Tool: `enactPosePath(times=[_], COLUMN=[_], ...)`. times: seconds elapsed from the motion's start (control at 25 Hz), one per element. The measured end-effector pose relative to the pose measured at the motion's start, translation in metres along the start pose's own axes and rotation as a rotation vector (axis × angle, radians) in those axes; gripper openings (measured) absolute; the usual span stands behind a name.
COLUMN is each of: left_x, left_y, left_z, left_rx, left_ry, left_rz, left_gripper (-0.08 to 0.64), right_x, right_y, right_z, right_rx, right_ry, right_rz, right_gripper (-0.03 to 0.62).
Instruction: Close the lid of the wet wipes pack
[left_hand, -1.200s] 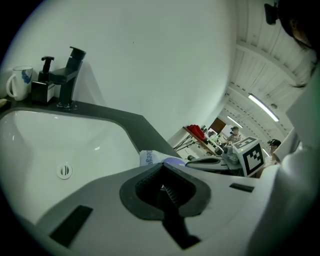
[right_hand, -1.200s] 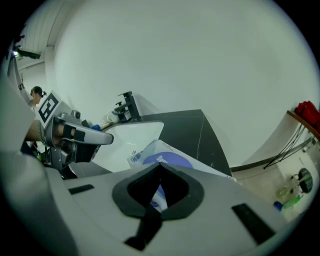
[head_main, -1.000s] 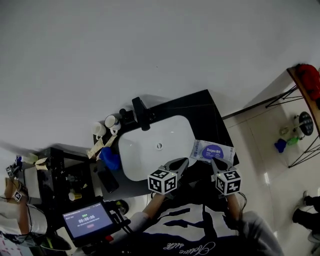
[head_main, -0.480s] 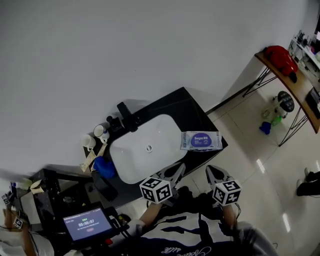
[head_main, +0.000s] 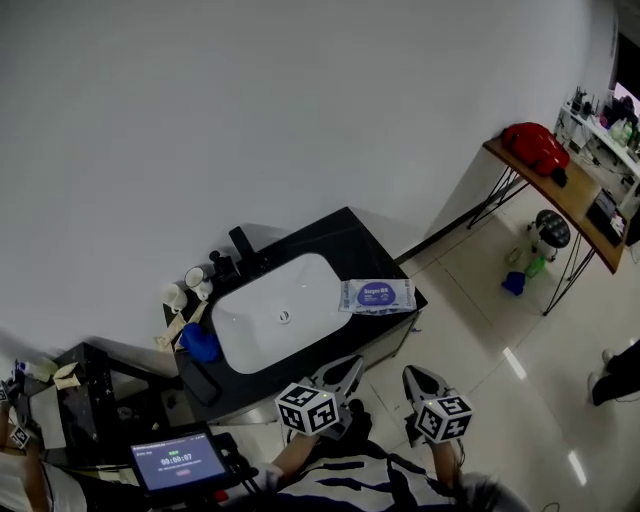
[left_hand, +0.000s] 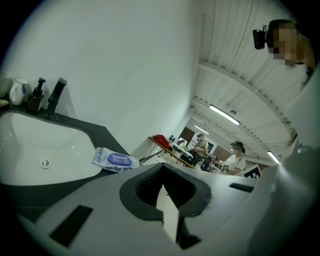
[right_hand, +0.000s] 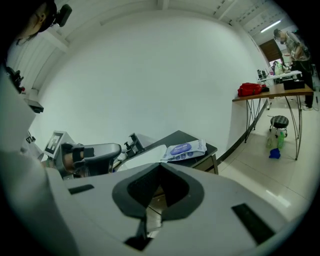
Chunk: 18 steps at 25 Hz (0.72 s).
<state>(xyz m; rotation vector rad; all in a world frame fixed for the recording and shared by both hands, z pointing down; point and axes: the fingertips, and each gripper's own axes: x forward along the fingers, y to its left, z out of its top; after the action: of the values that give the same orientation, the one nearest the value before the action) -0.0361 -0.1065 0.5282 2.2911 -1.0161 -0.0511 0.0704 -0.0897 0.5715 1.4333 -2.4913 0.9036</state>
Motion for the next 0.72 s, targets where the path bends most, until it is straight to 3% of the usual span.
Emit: enactPosePath(times=[0.12, 0.28, 0.48, 0.72], left_x=[-0.013, -0.038, -0.072, -0.098], left_y=[-0.037, -0.082, -0.126, -0.154], left_z=[-0.019, -0.053, -0.105, -0.119], left_rx=[0.043, 0.032, 0.056, 0.07], left_ry=[-0.004, -0.011, 0.057, 0.047], left_rz=[-0.003, -0.003, 0.006, 0.01], left_gripper=[0.0, 0.0, -0.001, 0.0], right_x=[-0.039, -0.089, -0.137, -0.166], right_y=[0.005, 0.016, 0.032, 0.054], right_z=[-0.009, -0.032, -0.071, -0.092], right_rx=[-0.003, -0.005, 0.01, 0.001], right_ry=[-0.033, -0.042, -0.022, -0.02], right_rz=[0.01, 0.036, 0.066, 0.105], right_gripper=[-0.002, -0.002, -0.002, -0.002])
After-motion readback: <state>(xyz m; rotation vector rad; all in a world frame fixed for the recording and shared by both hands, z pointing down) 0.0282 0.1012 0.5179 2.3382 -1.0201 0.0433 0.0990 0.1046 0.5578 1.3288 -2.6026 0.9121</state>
